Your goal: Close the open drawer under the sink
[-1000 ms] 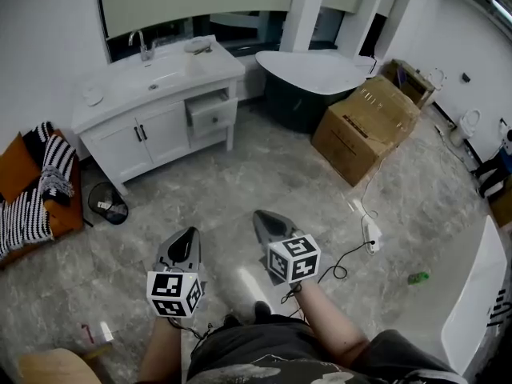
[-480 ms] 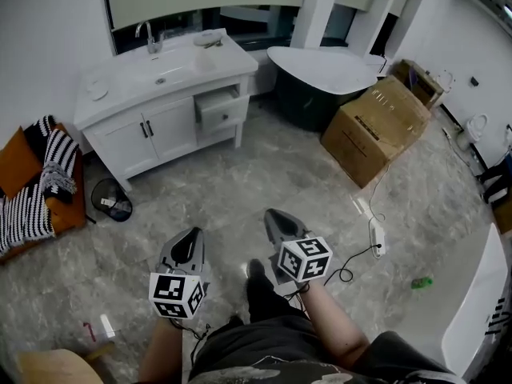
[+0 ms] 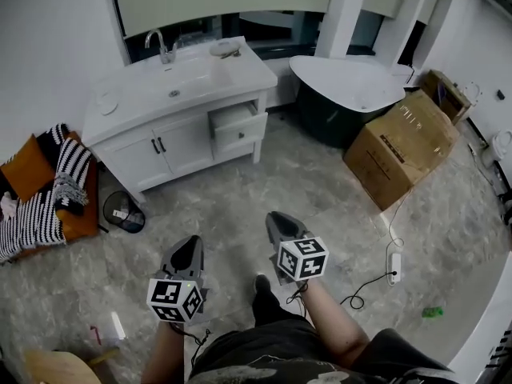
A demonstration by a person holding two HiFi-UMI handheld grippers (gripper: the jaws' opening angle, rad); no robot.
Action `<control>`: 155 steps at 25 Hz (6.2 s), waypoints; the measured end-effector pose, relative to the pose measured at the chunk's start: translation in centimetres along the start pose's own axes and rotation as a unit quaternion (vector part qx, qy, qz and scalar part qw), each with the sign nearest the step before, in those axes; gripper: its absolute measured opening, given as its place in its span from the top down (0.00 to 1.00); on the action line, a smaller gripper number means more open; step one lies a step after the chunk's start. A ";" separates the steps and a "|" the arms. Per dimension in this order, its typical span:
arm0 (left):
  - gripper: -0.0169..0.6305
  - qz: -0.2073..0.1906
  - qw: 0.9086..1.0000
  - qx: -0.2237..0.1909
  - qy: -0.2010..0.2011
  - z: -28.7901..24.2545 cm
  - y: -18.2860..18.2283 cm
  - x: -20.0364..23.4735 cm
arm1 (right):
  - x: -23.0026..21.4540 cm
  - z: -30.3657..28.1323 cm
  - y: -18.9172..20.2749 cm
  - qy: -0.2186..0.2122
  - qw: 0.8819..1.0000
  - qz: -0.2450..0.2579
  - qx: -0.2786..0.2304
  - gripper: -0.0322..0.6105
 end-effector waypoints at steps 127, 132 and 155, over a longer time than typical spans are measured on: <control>0.94 0.079 0.960 0.149 -0.225 -56.2 27.0 27.6 | -30.8 -71.2 19.0 -0.033 0.985 0.039 0.164 0.73; 0.94 0.083 0.957 0.146 -0.236 -55.7 26.1 27.3 | -30.8 -70.4 18.7 -0.024 0.983 0.020 0.183 0.72; 0.94 0.011 0.988 0.083 -0.128 -41.5 7.0 30.5 | -14.2 -54.6 2.9 0.022 0.994 0.058 0.089 0.82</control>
Point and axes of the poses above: the fingertips, and each gripper's own axes: z backward along the fingers, x to its left, y out of its underside, the point moved 4 cm from there along z, backward along the fingers, and after that the axes turned 14 degrees about -x, right-handed, at the moved point
